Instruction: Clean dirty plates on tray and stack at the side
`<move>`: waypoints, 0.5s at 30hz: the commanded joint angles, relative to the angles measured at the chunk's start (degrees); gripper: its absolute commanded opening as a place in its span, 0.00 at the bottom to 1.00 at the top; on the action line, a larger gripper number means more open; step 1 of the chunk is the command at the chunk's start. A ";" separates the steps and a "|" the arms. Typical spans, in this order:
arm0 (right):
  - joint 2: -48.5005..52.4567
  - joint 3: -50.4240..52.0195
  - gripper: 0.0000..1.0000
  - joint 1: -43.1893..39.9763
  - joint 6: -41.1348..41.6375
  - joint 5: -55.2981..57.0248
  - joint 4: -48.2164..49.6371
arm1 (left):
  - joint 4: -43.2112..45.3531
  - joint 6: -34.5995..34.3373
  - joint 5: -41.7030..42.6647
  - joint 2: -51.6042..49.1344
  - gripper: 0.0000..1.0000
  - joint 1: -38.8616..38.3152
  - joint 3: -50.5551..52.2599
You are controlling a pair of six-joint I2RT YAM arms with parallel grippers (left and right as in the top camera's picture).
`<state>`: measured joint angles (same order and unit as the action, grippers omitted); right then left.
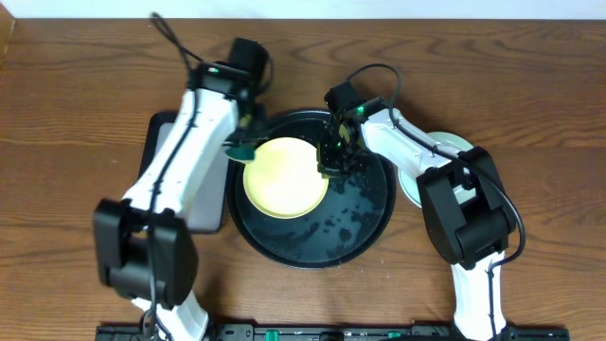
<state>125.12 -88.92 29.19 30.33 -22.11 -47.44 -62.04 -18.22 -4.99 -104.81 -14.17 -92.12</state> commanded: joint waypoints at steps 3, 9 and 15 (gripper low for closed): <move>-2.47 0.57 0.01 1.05 -2.23 8.81 -1.53 | -1.11 -0.50 -1.51 4.09 0.08 4.76 -1.66; -12.11 0.57 0.01 4.39 -5.01 25.94 -3.85 | -0.90 -0.52 -1.51 4.09 0.08 7.54 -1.51; -19.39 0.57 0.01 10.27 -6.56 46.86 -7.72 | -0.74 -0.52 -1.51 4.09 0.07 7.78 -1.51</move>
<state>108.75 -88.27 36.82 25.82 9.28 -54.46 -62.78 -18.22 -5.54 -101.47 -6.52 -92.40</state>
